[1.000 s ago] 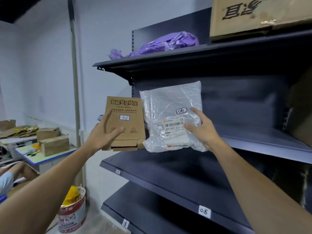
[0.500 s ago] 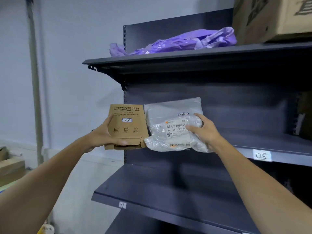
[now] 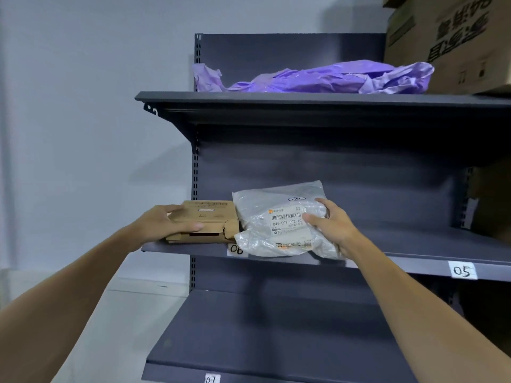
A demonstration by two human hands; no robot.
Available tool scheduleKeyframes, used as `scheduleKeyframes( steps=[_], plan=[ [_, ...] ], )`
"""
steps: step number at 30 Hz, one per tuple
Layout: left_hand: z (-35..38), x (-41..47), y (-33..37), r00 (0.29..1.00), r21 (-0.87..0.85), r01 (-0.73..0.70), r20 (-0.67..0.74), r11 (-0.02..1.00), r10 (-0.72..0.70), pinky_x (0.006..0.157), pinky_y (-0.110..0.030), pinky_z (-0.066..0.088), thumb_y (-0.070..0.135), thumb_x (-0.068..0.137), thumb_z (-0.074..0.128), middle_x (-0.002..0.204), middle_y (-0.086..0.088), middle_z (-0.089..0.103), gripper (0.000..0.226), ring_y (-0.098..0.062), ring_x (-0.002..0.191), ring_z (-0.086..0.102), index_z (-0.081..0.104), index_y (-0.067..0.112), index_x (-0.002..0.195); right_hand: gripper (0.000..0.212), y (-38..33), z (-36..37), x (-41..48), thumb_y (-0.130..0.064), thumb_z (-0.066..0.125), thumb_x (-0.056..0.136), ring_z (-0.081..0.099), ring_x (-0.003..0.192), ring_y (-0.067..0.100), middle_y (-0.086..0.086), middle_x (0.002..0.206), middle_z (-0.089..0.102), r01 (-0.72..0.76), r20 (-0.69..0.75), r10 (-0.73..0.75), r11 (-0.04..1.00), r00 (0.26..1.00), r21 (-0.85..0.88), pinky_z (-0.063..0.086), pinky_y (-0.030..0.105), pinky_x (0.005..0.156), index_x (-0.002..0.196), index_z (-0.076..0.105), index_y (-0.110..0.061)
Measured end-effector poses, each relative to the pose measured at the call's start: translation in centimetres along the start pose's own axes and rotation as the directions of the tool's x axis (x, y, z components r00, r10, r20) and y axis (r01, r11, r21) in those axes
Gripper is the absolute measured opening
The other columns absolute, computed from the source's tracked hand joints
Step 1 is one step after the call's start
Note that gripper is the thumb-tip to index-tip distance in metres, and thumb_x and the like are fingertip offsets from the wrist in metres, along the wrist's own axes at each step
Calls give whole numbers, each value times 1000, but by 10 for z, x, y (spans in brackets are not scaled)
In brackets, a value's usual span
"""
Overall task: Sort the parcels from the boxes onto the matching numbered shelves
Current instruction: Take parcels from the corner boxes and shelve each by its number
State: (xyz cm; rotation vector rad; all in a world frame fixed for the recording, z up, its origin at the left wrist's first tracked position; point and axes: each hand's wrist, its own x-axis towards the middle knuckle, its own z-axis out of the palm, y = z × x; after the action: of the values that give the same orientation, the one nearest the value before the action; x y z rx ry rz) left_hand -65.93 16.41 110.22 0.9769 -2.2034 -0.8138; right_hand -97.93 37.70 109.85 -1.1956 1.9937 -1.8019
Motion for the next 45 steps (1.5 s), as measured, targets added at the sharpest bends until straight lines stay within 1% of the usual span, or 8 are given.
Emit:
scheduleKeyframes(
  steps=[9,12,17,21,26,30,40,45],
  plan=[
    [7,27,-21,995,16,-40,-95,999,41,76,-23,46,80,55,74,130,2,55,93,-17,102,56,54,38,135,41,-1,14,19,-52,58,95,58,115,23,-1,121,64,-31,93,90,863,992,-504,45,41,105,126,61,-25],
    [11,33,-24,992,28,-28,-124,999,31,83,-35,52,64,77,72,123,1,57,72,-20,94,58,49,35,140,38,-3,21,20,-43,58,98,55,106,21,-1,117,59,23,117,41,867,992,-498,45,32,93,129,59,-21],
    [9,36,-27,985,27,20,-171,999,-15,72,-33,49,87,48,70,111,3,59,101,-20,85,61,50,36,132,38,-1,26,25,-31,65,95,53,108,20,3,124,54,148,74,-128,874,989,-463,43,30,93,131,54,-25],
    [9,46,-32,979,63,-5,-201,998,17,63,-29,44,71,68,76,114,0,60,80,-16,58,54,54,33,135,33,-4,30,26,-24,62,95,59,107,23,4,122,61,182,124,-138,843,983,-505,48,31,86,128,62,-23],
    [3,66,-38,988,40,4,-153,999,2,72,-19,43,72,58,82,129,-1,58,88,-4,77,62,56,35,133,34,-7,36,38,-30,48,104,55,115,23,5,132,60,169,247,-24,794,969,-584,42,30,91,135,57,-22],
    [7,92,-43,987,3,25,-161,1000,-25,106,-34,37,48,74,83,142,-7,53,78,-27,130,49,53,23,142,43,-7,47,50,-36,41,107,51,117,21,5,144,51,149,276,31,781,961,-606,38,26,92,149,43,-24],
    [15,118,-51,994,-135,17,-108,991,-32,87,-31,43,35,78,83,131,-4,52,63,-23,114,53,54,25,132,27,10,58,66,-39,32,106,52,78,20,0,94,53,164,281,28,755,959,-634,44,30,67,117,51,-24],
    [20,114,-53,986,-137,-49,-167,989,26,90,-30,41,33,78,85,130,-6,55,58,-21,113,54,58,26,129,26,13,58,62,-37,40,103,50,96,22,2,102,59,163,211,-48,804,976,-572,38,31,73,119,56,-24]
  ],
)
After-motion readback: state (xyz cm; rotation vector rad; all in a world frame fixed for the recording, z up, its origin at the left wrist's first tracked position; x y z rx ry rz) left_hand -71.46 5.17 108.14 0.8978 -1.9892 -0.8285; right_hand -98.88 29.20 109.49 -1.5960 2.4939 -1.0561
